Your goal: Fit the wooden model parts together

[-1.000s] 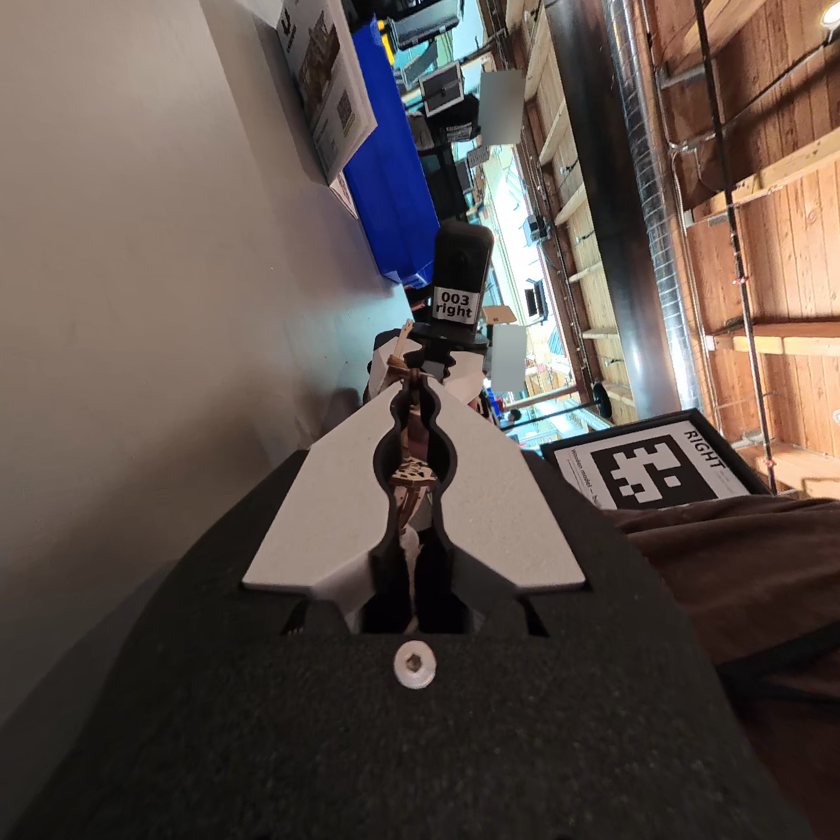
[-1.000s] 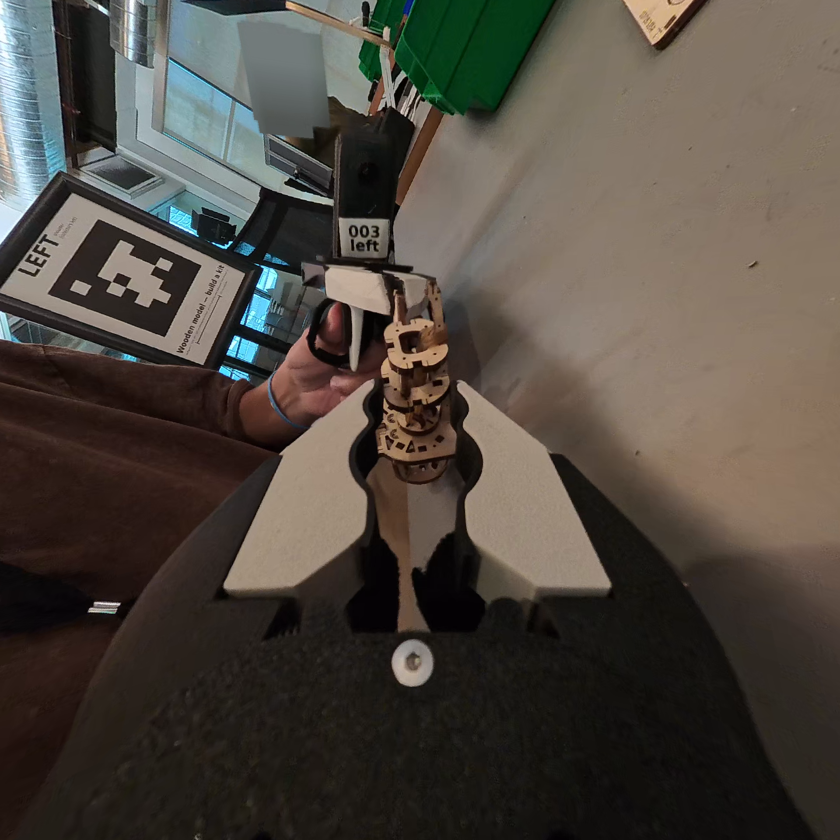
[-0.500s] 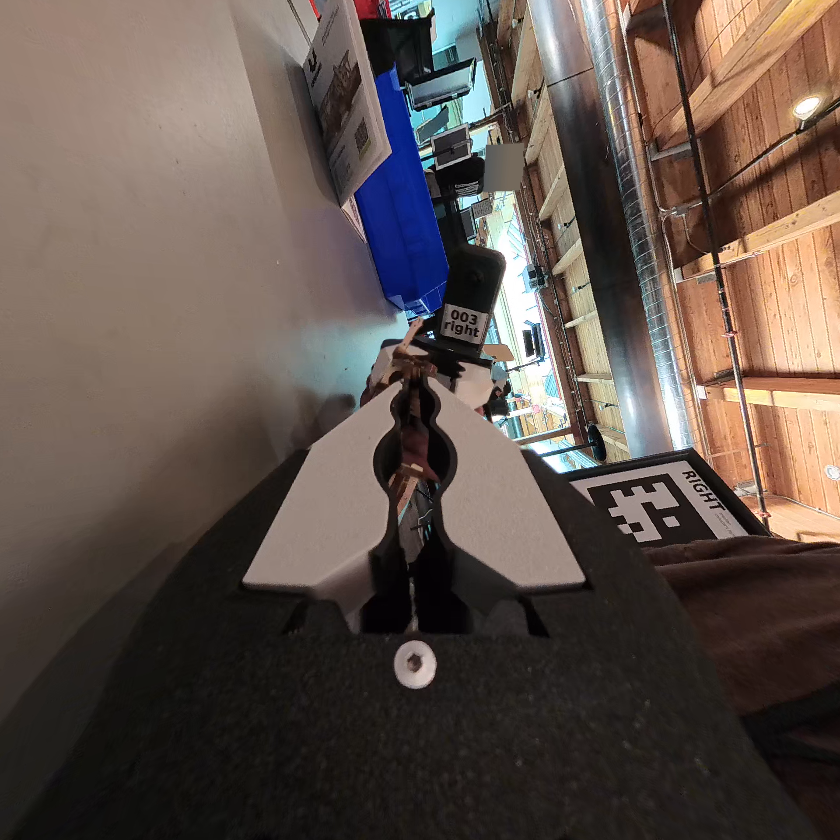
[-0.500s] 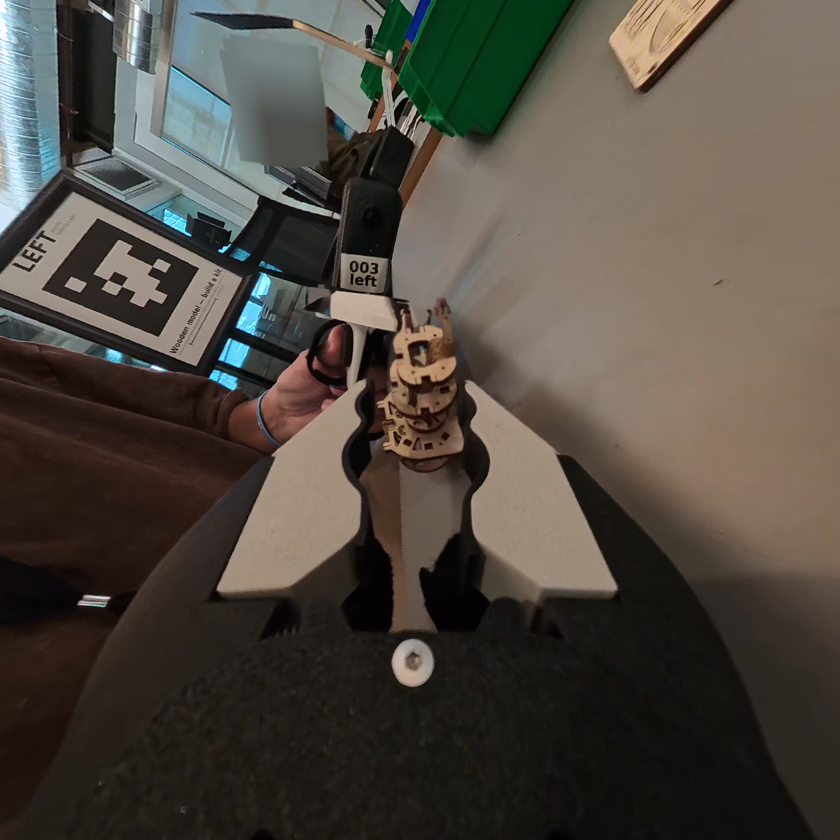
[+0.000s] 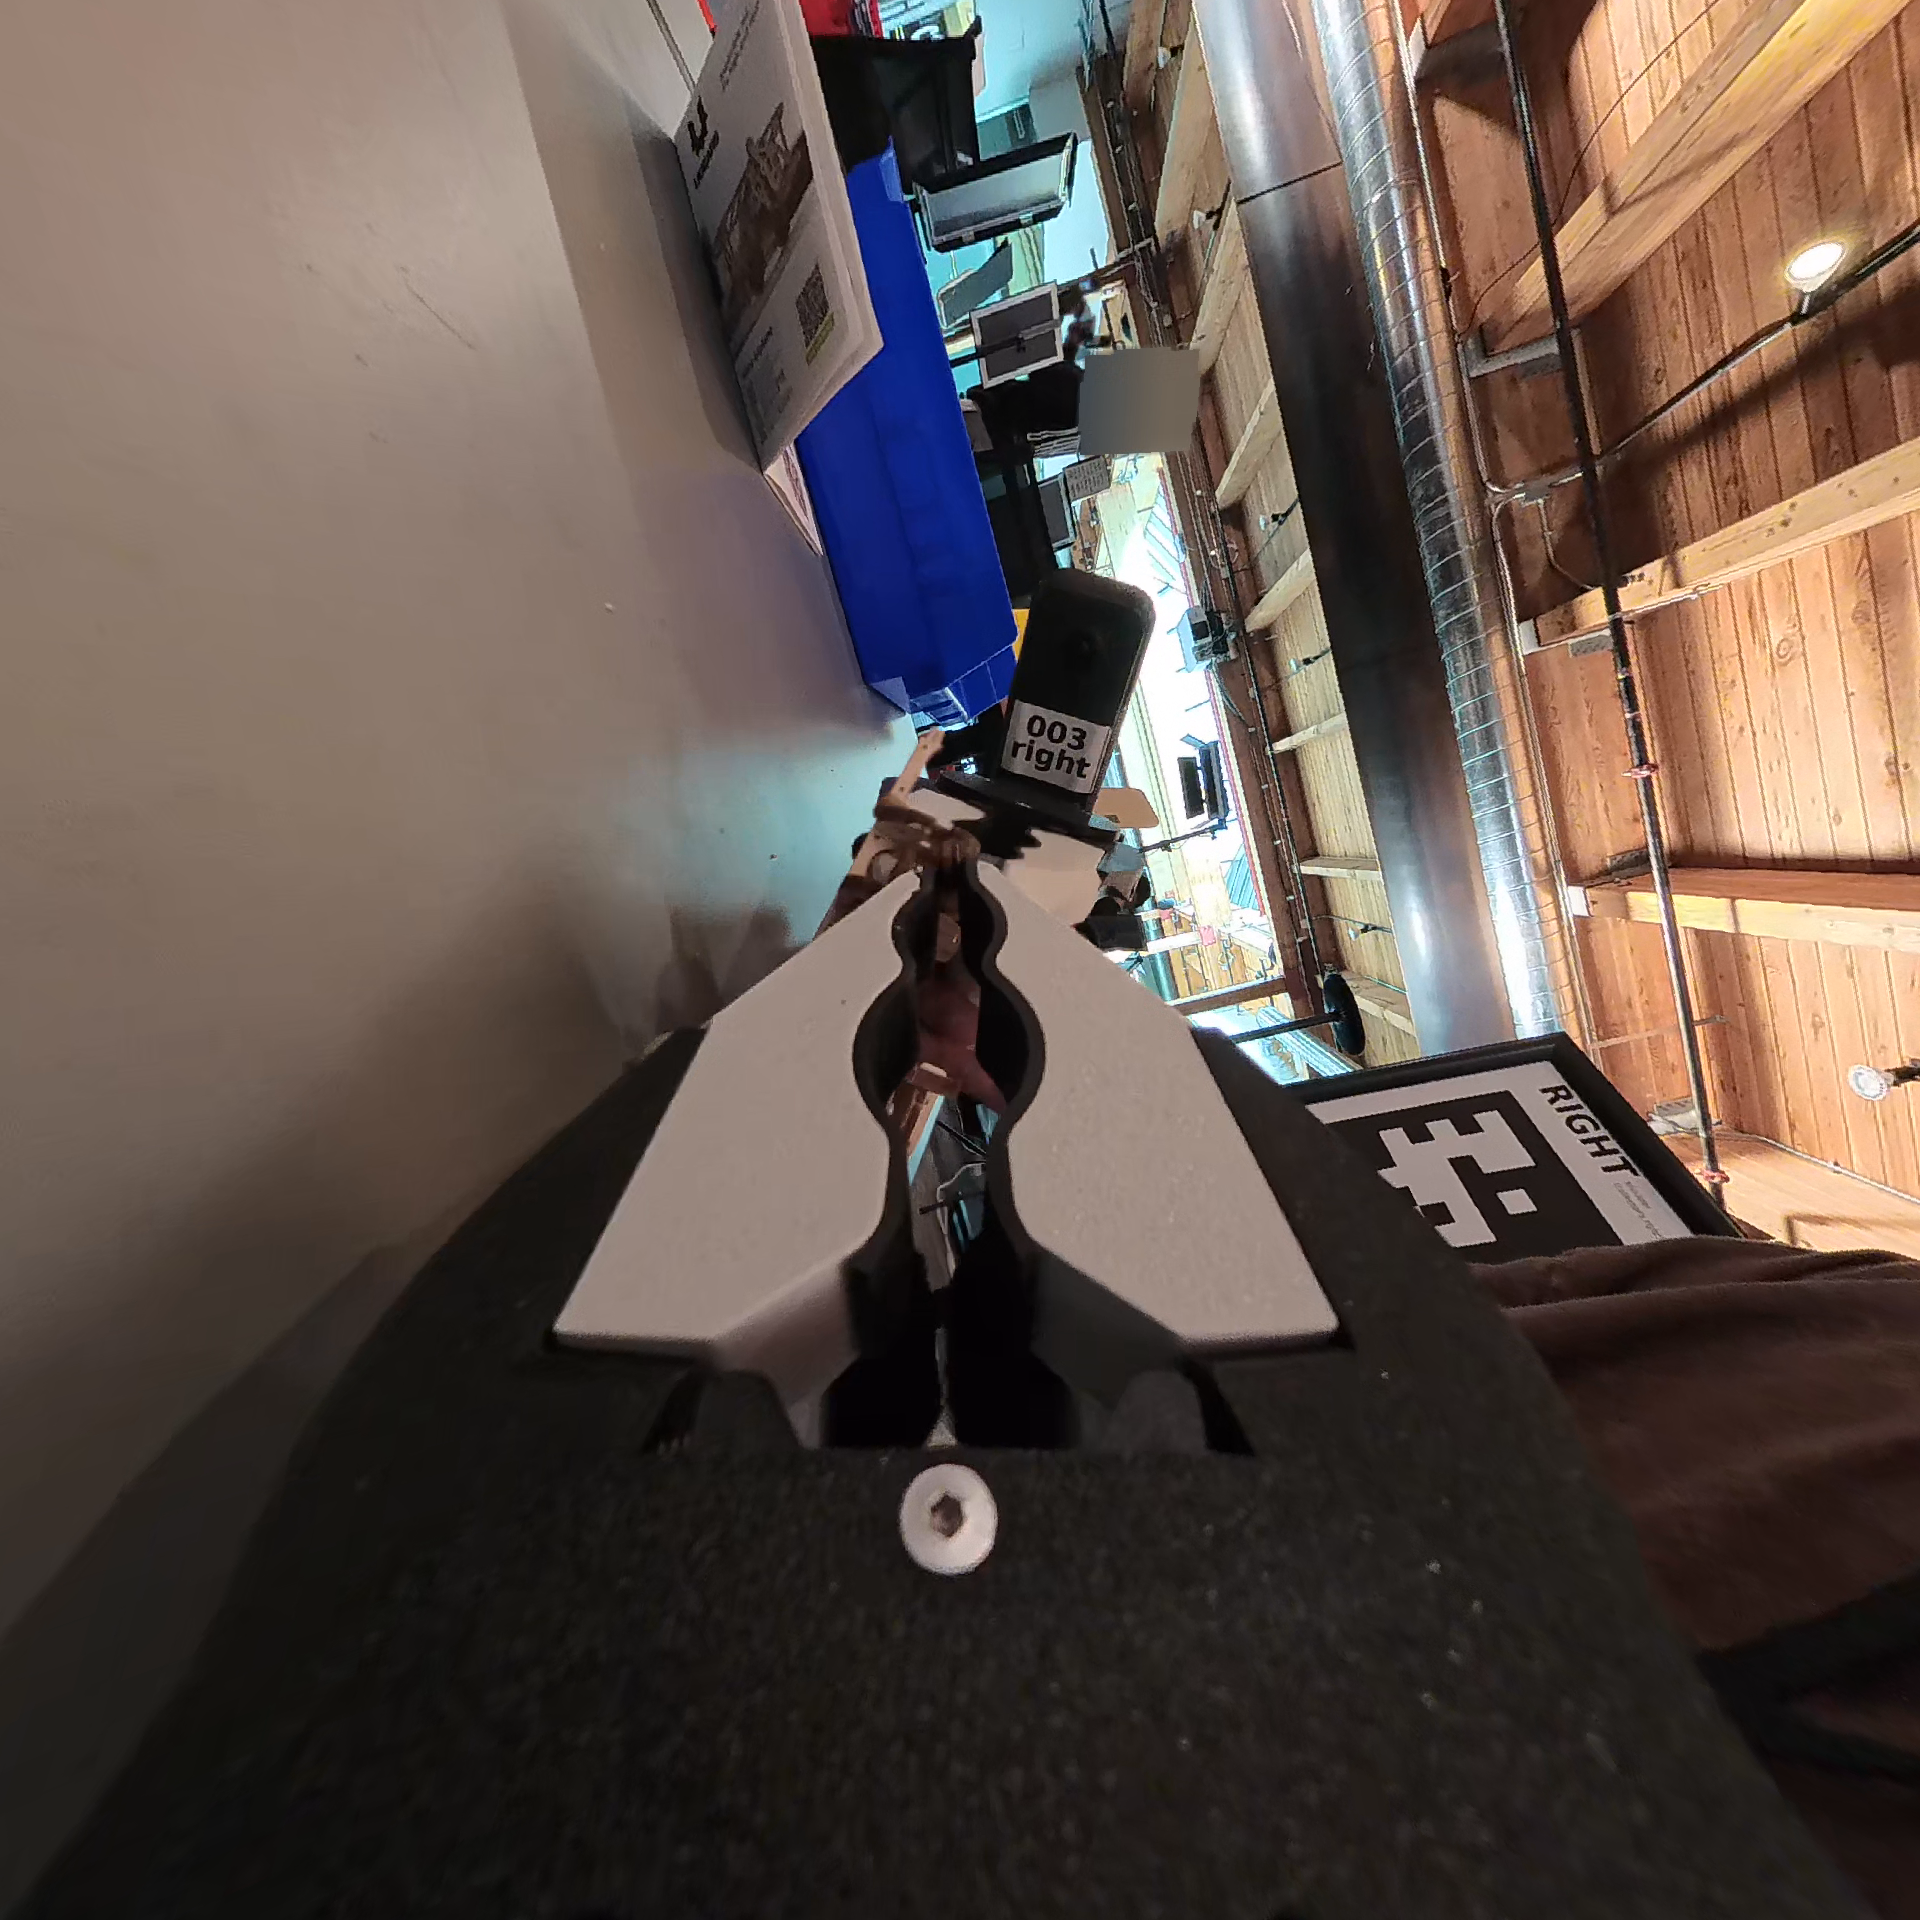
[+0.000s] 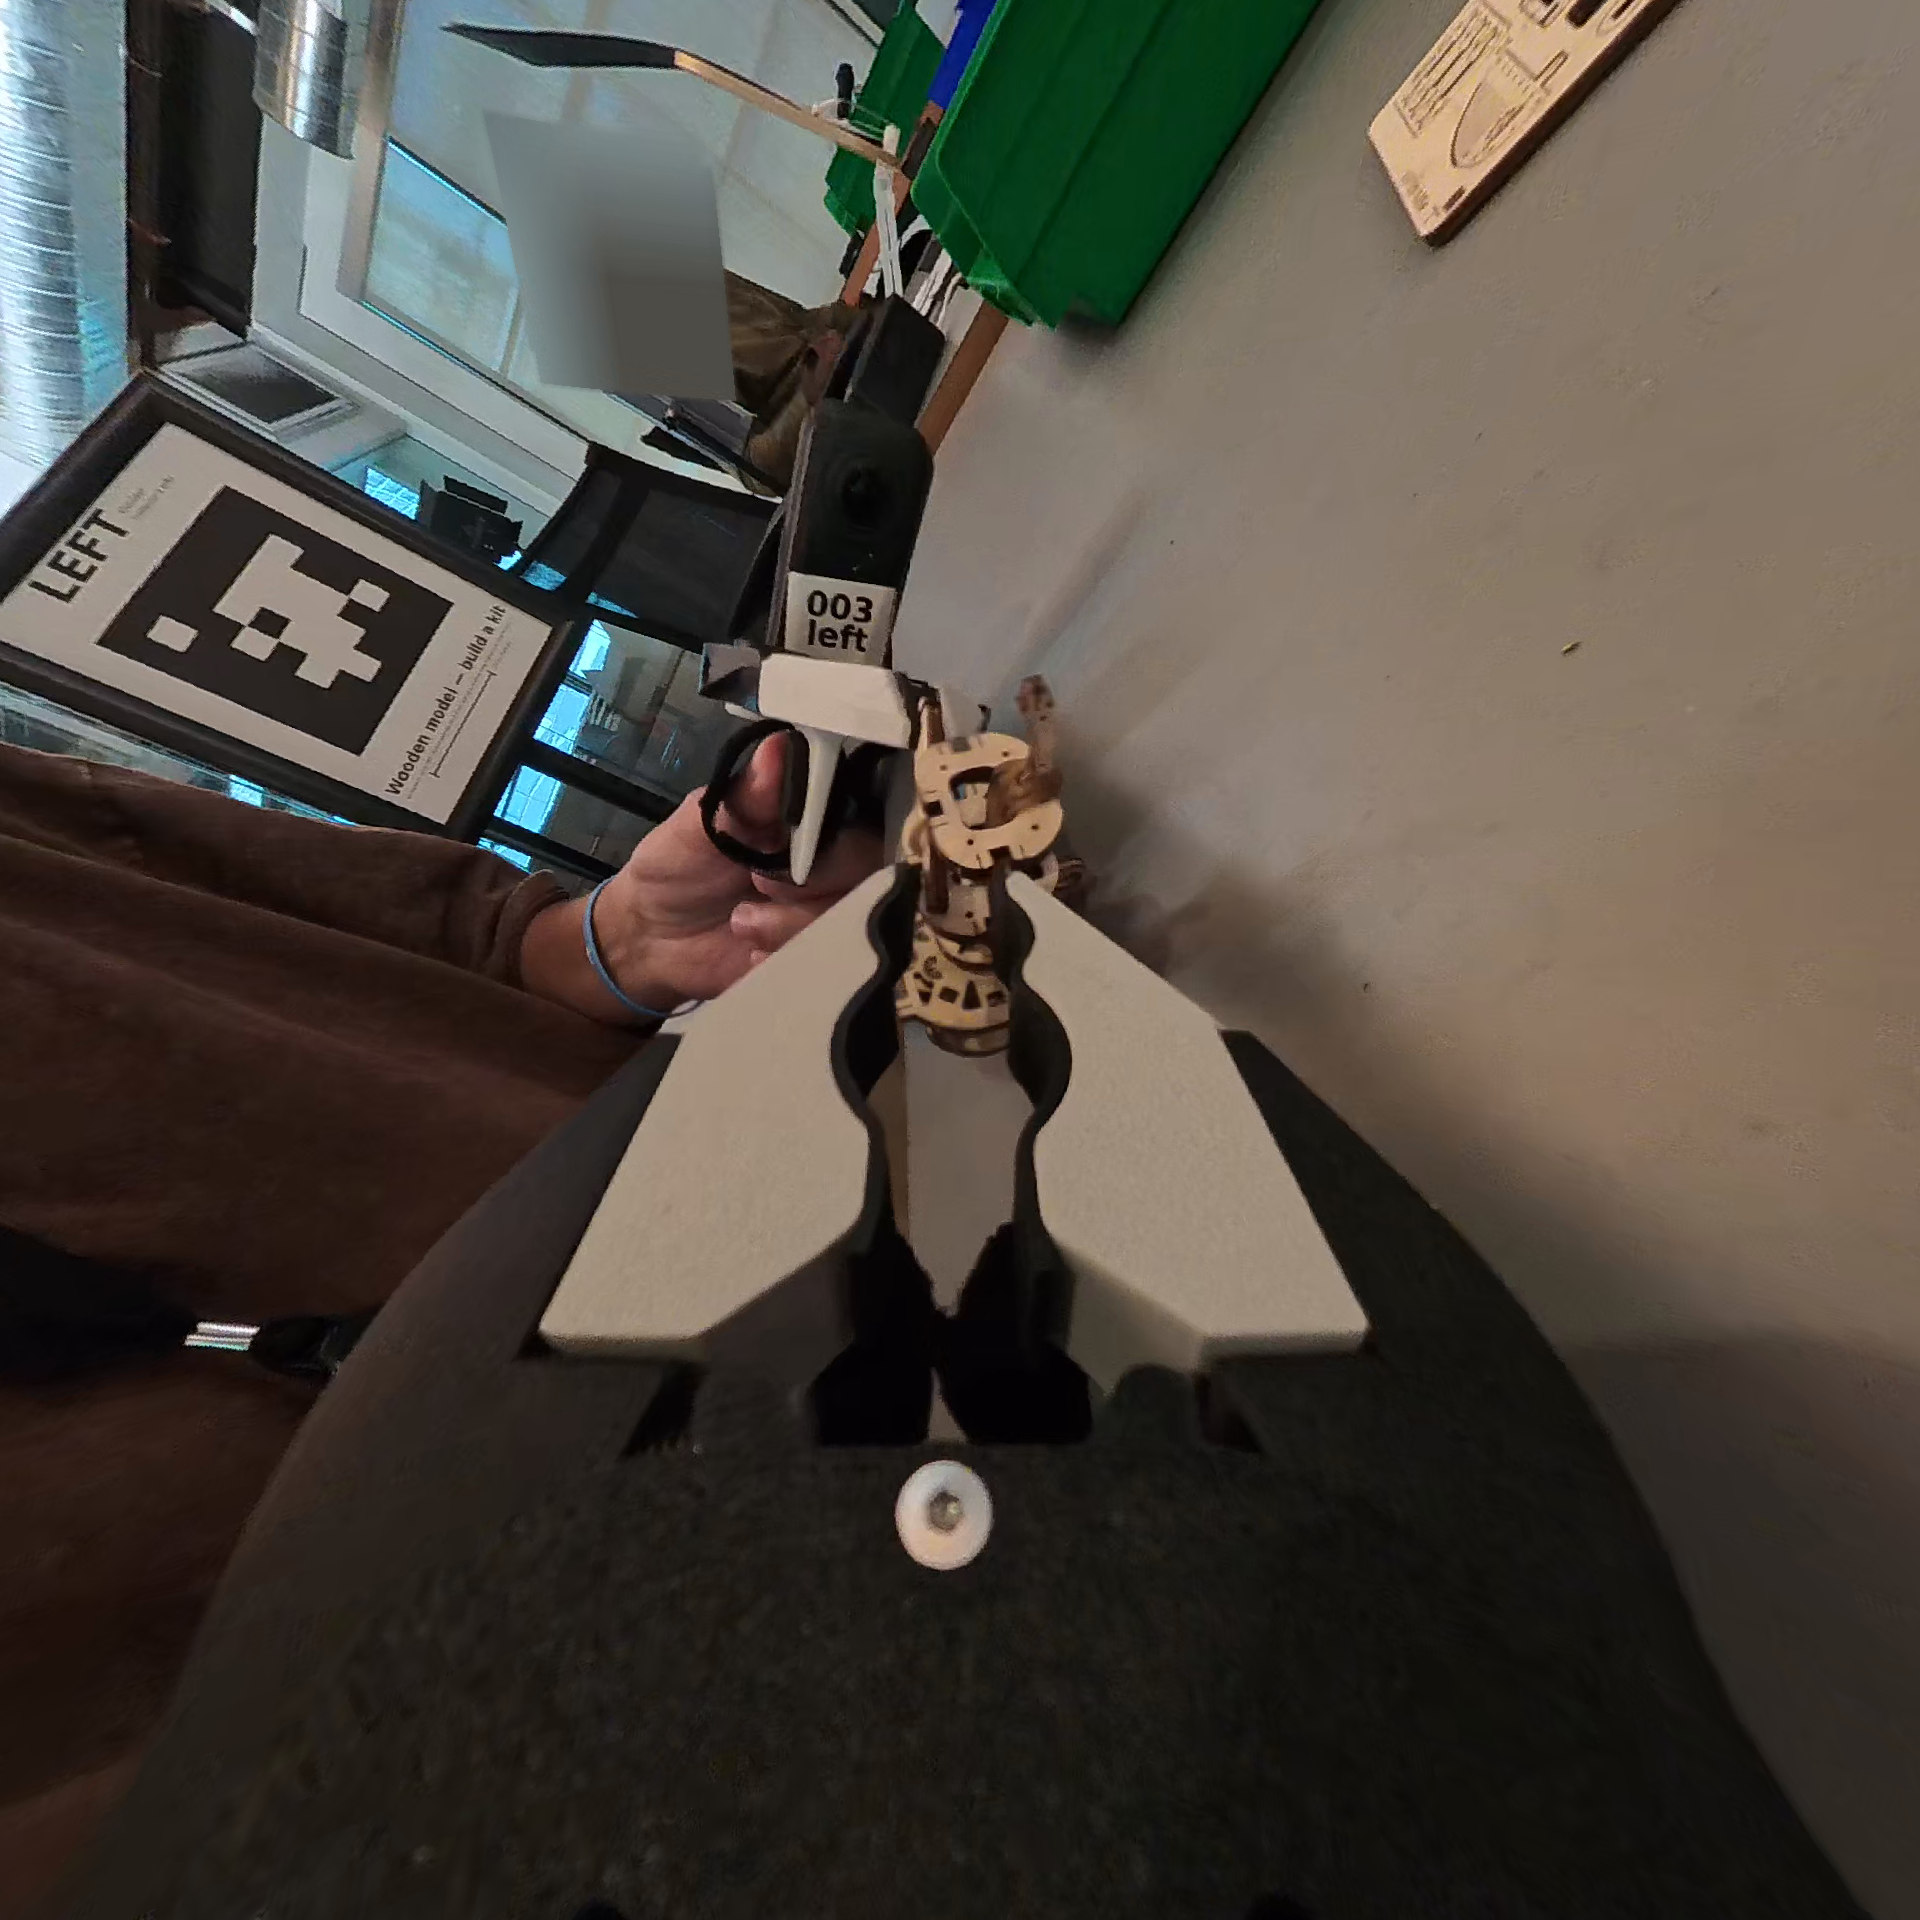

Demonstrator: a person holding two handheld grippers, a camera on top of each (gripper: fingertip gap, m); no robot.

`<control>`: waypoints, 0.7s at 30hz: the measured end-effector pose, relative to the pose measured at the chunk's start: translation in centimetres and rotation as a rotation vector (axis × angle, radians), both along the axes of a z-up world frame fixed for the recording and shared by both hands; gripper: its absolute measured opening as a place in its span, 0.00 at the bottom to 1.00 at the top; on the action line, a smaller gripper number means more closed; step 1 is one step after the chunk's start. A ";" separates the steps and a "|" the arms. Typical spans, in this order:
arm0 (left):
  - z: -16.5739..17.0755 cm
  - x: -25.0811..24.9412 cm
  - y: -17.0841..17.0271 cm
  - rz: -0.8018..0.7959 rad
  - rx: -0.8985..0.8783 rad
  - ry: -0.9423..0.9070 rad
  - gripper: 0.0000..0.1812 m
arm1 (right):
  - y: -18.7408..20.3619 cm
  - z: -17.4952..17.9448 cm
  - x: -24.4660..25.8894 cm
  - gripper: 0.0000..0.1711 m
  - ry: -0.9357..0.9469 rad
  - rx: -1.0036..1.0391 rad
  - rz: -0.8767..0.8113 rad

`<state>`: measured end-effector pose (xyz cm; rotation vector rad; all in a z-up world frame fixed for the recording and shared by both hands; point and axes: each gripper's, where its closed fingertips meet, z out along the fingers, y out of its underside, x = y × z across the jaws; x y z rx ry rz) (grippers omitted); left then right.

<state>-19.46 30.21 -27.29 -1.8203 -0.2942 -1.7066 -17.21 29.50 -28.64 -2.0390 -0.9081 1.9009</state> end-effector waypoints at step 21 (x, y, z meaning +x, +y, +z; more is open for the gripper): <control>-1.6 2.0 -1.0 -0.538 0.297 0.429 0.34 | -0.9 0.6 0.8 0.02 0.038 -0.150 0.084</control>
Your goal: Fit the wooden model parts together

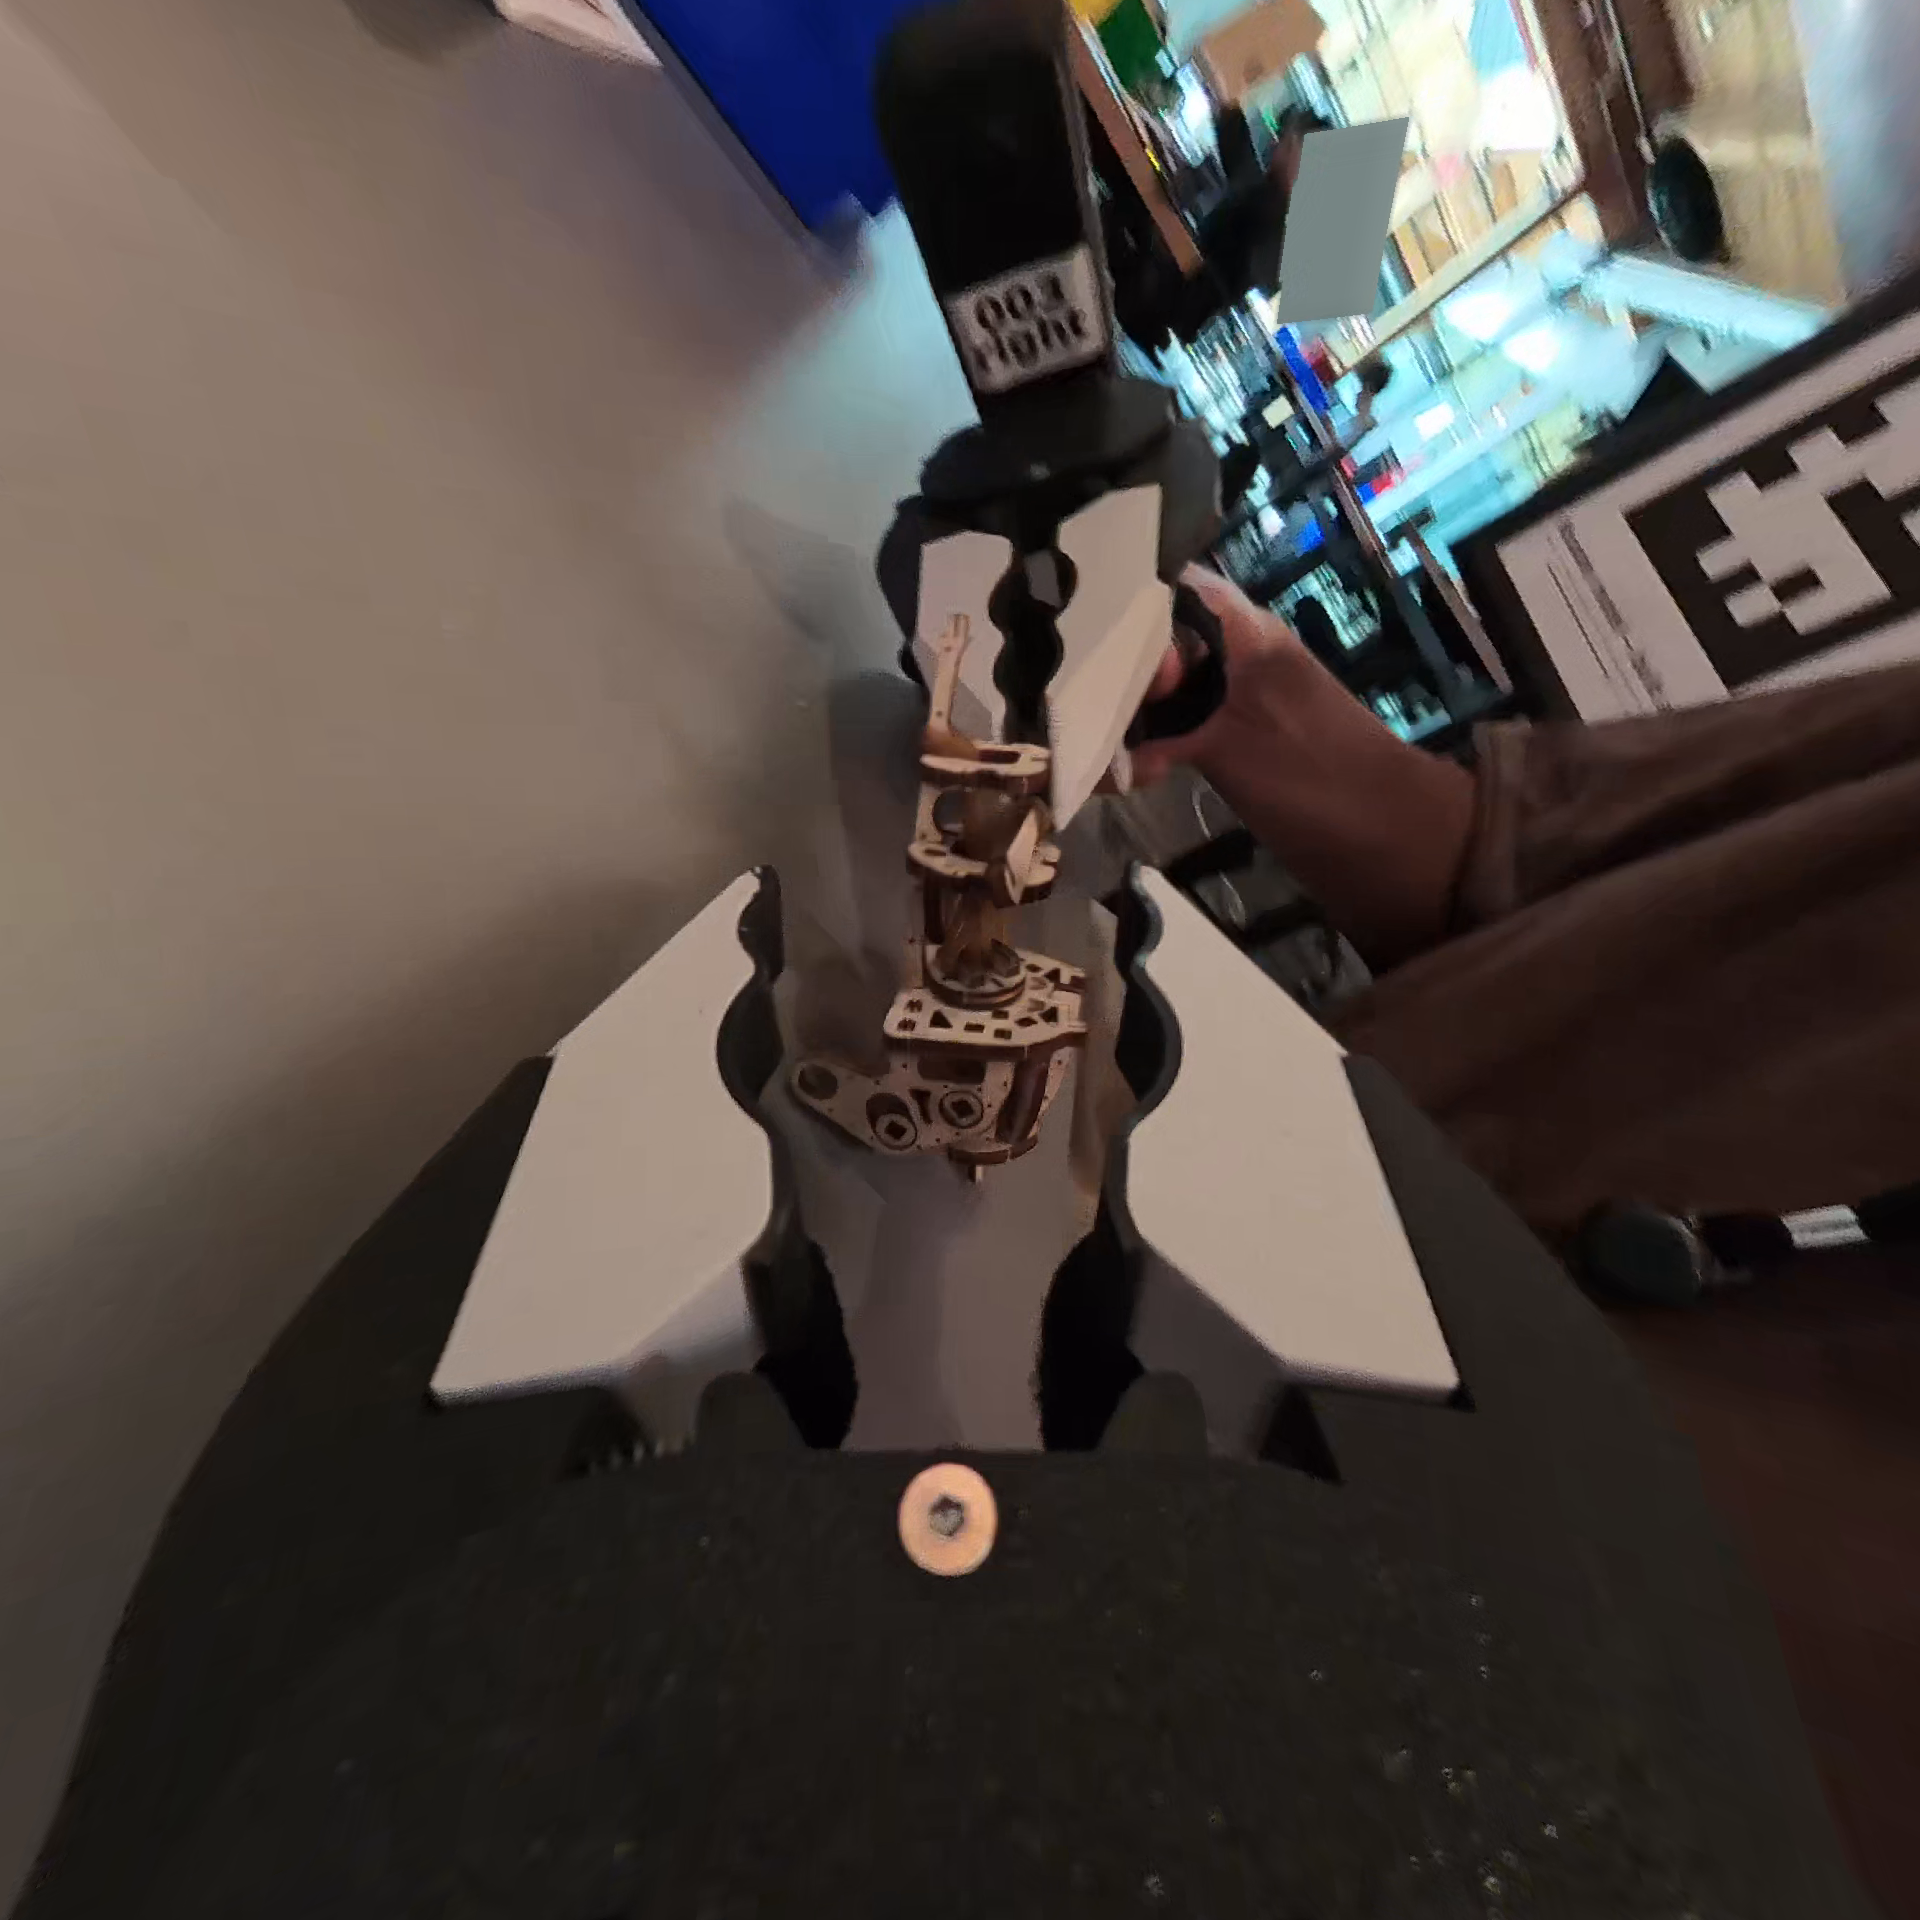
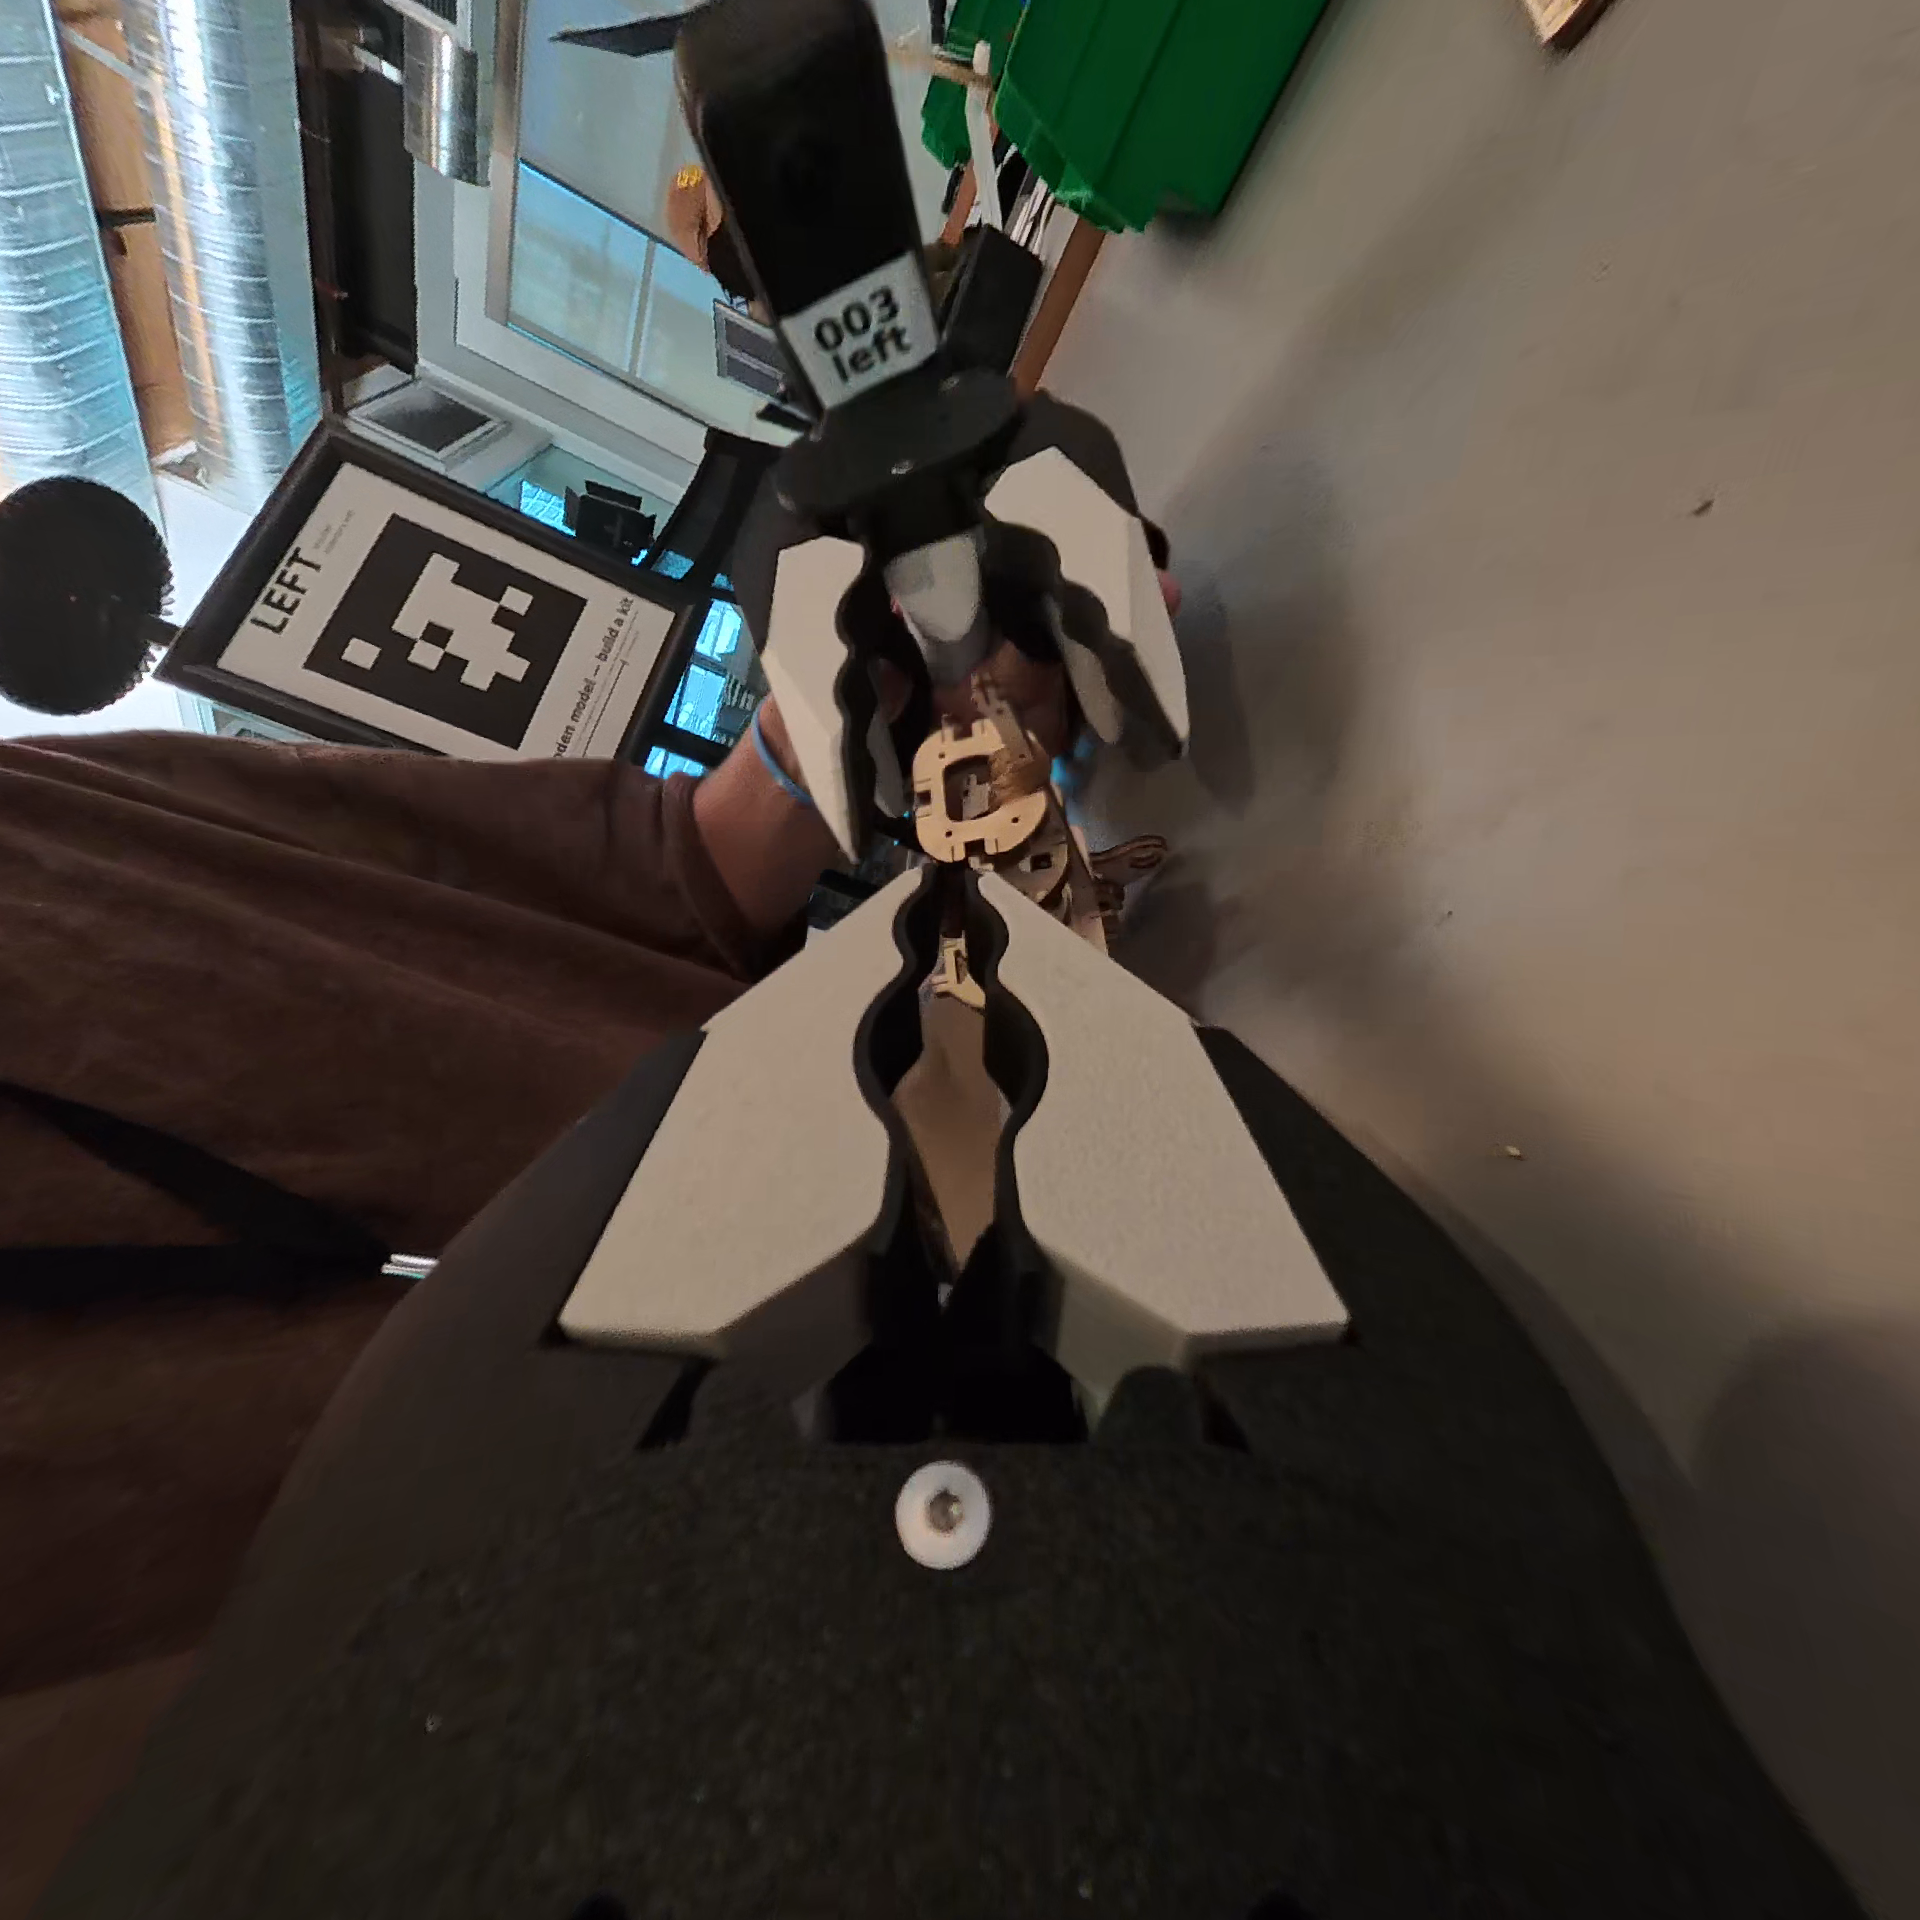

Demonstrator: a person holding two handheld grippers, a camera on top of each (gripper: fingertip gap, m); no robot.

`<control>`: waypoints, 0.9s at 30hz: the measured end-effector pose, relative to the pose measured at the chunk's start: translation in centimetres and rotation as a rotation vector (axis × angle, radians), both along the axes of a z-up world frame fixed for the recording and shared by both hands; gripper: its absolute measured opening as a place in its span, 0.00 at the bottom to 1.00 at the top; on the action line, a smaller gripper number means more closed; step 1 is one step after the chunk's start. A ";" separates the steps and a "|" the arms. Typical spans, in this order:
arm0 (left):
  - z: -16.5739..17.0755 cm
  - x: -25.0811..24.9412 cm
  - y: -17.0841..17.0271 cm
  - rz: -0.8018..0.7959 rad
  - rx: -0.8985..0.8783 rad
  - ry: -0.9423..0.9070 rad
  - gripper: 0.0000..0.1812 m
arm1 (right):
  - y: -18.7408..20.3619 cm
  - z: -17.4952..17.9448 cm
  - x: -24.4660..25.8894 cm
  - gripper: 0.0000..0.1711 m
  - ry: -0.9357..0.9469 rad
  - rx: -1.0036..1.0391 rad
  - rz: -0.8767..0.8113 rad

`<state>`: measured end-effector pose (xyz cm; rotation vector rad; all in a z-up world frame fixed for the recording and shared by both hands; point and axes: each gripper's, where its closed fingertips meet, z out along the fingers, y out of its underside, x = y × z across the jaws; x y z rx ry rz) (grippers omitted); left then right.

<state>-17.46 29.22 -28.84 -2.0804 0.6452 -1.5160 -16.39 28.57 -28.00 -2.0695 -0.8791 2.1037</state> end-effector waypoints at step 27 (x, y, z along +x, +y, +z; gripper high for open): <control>-0.2 0.3 0.3 -0.079 -0.064 -0.048 0.15 | 0.8 -0.4 0.6 0.02 -0.057 0.051 -0.226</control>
